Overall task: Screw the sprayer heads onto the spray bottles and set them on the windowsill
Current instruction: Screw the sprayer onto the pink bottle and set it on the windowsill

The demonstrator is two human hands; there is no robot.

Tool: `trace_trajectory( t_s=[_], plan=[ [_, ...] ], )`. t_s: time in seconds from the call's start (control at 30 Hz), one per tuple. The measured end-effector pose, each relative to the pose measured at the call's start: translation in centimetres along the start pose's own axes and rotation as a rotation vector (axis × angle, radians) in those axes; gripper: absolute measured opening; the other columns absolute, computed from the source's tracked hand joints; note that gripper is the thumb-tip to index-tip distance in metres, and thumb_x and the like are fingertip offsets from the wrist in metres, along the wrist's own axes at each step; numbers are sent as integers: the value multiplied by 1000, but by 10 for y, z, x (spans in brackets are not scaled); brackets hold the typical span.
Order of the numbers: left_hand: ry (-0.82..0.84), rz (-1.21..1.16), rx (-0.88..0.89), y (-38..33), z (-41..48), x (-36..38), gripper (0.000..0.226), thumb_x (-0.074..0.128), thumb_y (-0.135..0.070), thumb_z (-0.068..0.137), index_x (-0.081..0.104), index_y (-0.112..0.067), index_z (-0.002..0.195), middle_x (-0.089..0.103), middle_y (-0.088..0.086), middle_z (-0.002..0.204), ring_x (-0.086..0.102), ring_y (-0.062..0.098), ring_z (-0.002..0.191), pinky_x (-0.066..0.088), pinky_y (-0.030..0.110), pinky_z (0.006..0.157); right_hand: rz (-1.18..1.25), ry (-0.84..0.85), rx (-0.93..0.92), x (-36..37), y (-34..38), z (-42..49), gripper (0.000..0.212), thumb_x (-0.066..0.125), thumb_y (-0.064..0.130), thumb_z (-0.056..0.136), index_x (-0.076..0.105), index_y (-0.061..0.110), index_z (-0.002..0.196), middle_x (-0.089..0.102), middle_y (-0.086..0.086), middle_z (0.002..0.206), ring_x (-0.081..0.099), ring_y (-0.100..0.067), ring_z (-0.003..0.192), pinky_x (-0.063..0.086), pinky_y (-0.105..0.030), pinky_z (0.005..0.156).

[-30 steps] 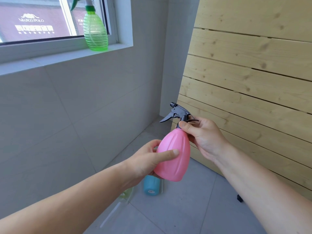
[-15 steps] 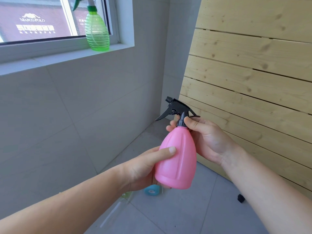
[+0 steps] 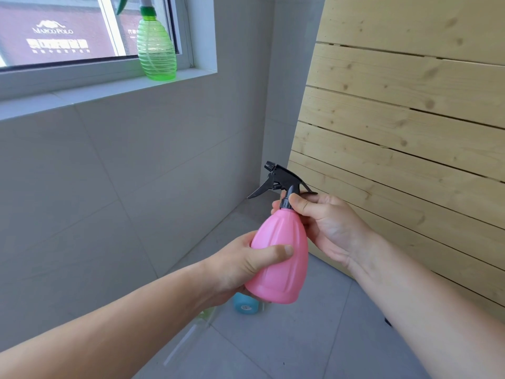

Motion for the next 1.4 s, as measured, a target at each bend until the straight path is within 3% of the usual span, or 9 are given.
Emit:
trace_trajectory(
  t_s=[0.17, 0.27, 0.4, 0.63, 0.77, 0.9, 1.07, 1.23, 1.4],
  plan=[
    [-31, 39, -12, -6, -2, -3, 71, 85, -54, 59, 67, -28, 123, 77, 12, 119, 78, 28, 98, 62, 49, 83, 23, 8, 10, -2, -3, 3, 22, 66, 20, 86, 72, 5, 100, 77, -14, 104, 69, -26, 96, 54, -40, 95],
    [-60, 33, 34, -17, -3, -13, 68, 84, -54, 66, 66, -29, 126, 77, 11, 121, 78, 30, 104, 61, 56, 90, -33, 14, -37, -2, 2, 1, 25, 68, 33, 83, 75, 14, 97, 78, -7, 103, 70, -20, 89, 56, -31, 80],
    [-156, -74, 99, -35, -10, -35, 70, 82, -57, 69, 64, -27, 129, 81, 0, 105, 79, 21, 88, 63, 34, 62, -333, -56, -109, 1, 2, -3, 32, 64, 36, 91, 69, 24, 120, 78, 0, 107, 73, -18, 100, 55, -40, 92],
    [-412, -123, 272, -56, -29, -73, 45, 57, -64, 79, 61, -50, 122, 71, -7, 130, 70, 18, 118, 55, 48, 105, -527, 142, -281, 67, 2, 1, 63, 74, 45, 74, 50, 54, 131, 75, 7, 108, 71, -12, 101, 58, -34, 81],
    [-524, -59, 376, -88, -45, -102, 53, 48, -59, 85, 50, -51, 137, 51, -1, 147, 55, 23, 133, 46, 51, 113, -567, 190, -413, 108, 20, 26, 69, 75, 28, 84, 42, 53, 139, 75, 7, 111, 70, -10, 106, 55, -34, 89],
    [-577, 25, 453, -126, -57, -146, 45, 51, -47, 101, 48, -40, 145, 54, -2, 148, 57, 20, 133, 47, 47, 113, -621, 208, -488, 153, 45, 67, 84, 72, 34, 86, 21, 48, 151, 73, 14, 114, 68, 1, 105, 53, -27, 92],
    [-720, 123, 512, -180, -69, -214, 43, 53, -32, 106, 52, -18, 147, 66, 7, 135, 68, 20, 115, 53, 30, 97, -671, 204, -604, 219, 81, 128, 79, 70, 33, 88, 24, 43, 151, 69, 13, 116, 68, 0, 100, 48, -5, 71],
    [-821, 158, 540, -228, -68, -278, 42, 55, -25, 106, 52, -13, 146, 67, 16, 135, 67, 32, 121, 53, 46, 107, -708, 194, -689, 279, 109, 188, 84, 69, 35, 87, 18, 41, 153, 58, 8, 125, 63, -14, 108, 49, -24, 82],
    [-908, 135, 498, -236, -50, -315, 43, 58, -24, 104, 53, -16, 146, 65, 17, 136, 66, 35, 122, 51, 52, 109, -717, 205, -679, 302, 107, 233, 79, 70, 31, 87, 25, 39, 151, 57, 9, 117, 61, -16, 108, 47, -25, 80]
  ],
)
Point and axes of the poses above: each hand's wrist, its own z-axis towards the middle knuckle, its own x-axis out of the palm, y = z × x, the point moved 3 cm from there along z, towards the middle knuckle
